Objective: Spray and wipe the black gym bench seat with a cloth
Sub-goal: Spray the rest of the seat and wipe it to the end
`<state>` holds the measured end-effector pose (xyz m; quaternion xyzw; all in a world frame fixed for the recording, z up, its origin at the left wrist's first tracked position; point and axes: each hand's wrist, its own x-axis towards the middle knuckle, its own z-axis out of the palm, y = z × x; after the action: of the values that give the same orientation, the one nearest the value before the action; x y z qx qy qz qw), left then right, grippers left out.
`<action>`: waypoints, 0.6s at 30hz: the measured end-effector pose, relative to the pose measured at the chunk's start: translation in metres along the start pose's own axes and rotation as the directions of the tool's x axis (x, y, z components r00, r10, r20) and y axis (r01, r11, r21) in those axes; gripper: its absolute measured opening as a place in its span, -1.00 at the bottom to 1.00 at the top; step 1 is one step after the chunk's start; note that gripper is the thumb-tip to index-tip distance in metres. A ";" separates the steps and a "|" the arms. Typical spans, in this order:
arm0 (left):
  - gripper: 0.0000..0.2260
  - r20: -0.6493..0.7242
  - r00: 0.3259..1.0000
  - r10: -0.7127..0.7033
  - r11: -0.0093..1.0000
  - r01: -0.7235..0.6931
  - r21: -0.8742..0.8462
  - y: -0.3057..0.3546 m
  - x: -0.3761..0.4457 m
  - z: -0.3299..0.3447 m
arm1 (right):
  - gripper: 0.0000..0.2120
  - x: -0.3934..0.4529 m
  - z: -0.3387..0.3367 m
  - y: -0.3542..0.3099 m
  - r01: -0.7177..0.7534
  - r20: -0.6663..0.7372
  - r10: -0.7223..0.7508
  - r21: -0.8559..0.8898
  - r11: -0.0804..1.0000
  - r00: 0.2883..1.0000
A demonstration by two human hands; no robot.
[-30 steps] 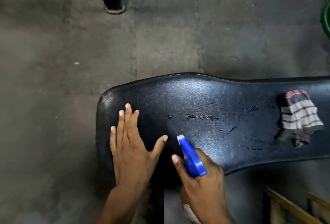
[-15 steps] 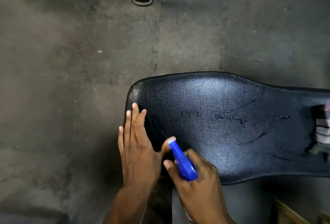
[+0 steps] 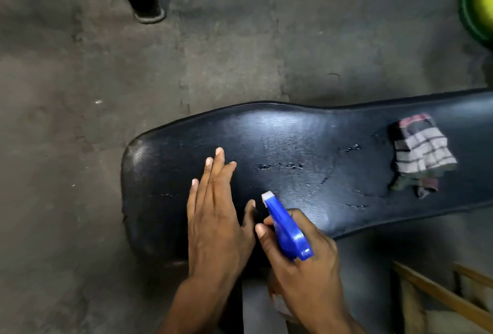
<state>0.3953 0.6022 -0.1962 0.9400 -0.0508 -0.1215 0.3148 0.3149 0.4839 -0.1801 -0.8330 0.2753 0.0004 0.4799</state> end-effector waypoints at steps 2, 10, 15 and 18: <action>-0.33 0.041 0.998 0.039 0.999 -0.038 -0.021 0.018 0.002 0.010 | -0.80 0.004 -0.017 0.002 0.001 -0.064 0.000 0.021 1.000 0.998; -0.43 0.220 0.938 0.267 0.962 -0.246 -0.119 0.116 0.013 0.060 | -0.82 0.032 -0.102 0.027 0.043 -0.331 0.009 0.149 0.988 0.943; -0.50 0.270 0.897 0.349 0.937 -0.329 -0.120 0.171 0.023 0.099 | -0.77 0.054 -0.167 0.049 0.054 -0.418 0.013 0.146 0.988 0.908; -0.50 0.290 0.881 0.373 0.927 -0.369 -0.070 0.197 0.026 0.121 | -0.70 0.068 -0.214 0.056 0.097 -0.510 -0.020 0.126 0.987 0.860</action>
<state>0.3853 0.3707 -0.1759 0.8817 -0.2758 -0.1998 0.3266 0.2904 0.2602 -0.1277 -0.7742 0.3653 -0.2533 0.4506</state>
